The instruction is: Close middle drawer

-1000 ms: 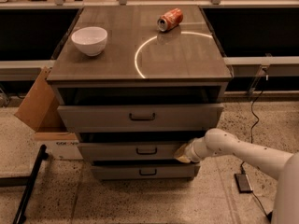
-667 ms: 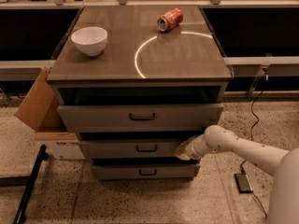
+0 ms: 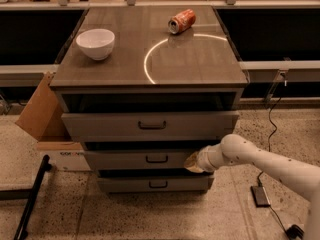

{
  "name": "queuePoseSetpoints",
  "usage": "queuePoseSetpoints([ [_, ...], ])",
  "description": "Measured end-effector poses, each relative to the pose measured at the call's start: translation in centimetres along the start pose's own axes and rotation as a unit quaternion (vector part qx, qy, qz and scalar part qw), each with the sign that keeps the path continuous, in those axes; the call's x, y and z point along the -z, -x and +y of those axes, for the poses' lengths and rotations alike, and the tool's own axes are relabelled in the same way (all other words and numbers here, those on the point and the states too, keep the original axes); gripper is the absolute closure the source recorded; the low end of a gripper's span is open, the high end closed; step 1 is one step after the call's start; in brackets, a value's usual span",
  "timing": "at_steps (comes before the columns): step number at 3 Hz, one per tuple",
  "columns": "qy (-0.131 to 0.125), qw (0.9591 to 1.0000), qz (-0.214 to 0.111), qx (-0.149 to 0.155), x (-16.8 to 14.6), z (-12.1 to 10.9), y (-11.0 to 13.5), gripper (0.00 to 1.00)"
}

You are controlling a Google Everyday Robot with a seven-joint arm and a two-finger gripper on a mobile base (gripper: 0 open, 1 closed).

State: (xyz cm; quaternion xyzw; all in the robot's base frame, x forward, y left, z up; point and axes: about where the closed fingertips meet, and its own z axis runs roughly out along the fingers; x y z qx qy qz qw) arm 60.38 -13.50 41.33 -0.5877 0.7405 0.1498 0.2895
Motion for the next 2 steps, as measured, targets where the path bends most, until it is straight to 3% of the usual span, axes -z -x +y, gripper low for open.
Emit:
queuePoseSetpoints([
  [2, 0.009, 0.9949, -0.055, 0.084, 5.8, 5.3, 5.2, 1.0],
])
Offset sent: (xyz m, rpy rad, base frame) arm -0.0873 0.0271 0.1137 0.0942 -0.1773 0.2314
